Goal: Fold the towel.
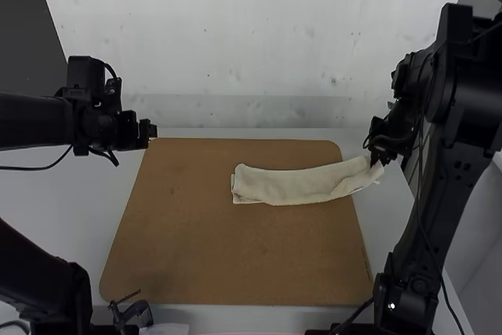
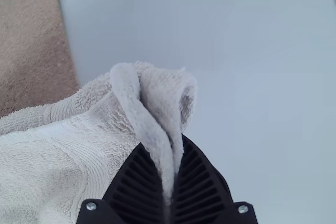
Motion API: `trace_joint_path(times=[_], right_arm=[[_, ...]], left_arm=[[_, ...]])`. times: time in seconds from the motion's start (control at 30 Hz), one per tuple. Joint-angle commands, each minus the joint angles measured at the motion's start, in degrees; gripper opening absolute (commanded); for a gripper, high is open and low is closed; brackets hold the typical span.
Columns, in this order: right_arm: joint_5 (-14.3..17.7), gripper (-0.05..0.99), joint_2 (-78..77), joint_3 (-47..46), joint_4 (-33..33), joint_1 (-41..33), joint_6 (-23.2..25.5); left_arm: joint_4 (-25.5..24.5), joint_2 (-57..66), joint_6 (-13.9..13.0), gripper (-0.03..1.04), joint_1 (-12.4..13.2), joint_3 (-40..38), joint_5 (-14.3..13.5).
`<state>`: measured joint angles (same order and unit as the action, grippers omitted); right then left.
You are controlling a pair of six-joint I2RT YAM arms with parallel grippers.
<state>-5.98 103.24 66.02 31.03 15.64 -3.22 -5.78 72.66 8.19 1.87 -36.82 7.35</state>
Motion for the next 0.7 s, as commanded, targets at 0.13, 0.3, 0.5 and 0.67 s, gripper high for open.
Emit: trace_joint_path(times=[0.13, 0.3, 0.5, 0.67], right_arm=[[1.32, 0.01, -4.01, -2.39, -0.62, -12.83, 2.78], [5.27, 0.01, -2.78, -1.51, -2.2, -30.67, 12.01], [7.38, 0.01, 3.99, 6.67, -0.09, -44.55, 18.52], [8.7, 0.01, 7.59, 12.47, 2.55, -50.97, 20.71]], left_arm=[[0.51, -1.3, -0.54, 0.99, 0.24, 0.61, 0.82], [1.3, -1.3, -0.45, 0.99, 0.24, 1.93, 0.82], [1.3, -2.09, -0.45, 0.99, 0.33, 1.93, 0.82], [1.74, -1.56, -0.45, 0.99, 0.33, 1.93, 0.82]])
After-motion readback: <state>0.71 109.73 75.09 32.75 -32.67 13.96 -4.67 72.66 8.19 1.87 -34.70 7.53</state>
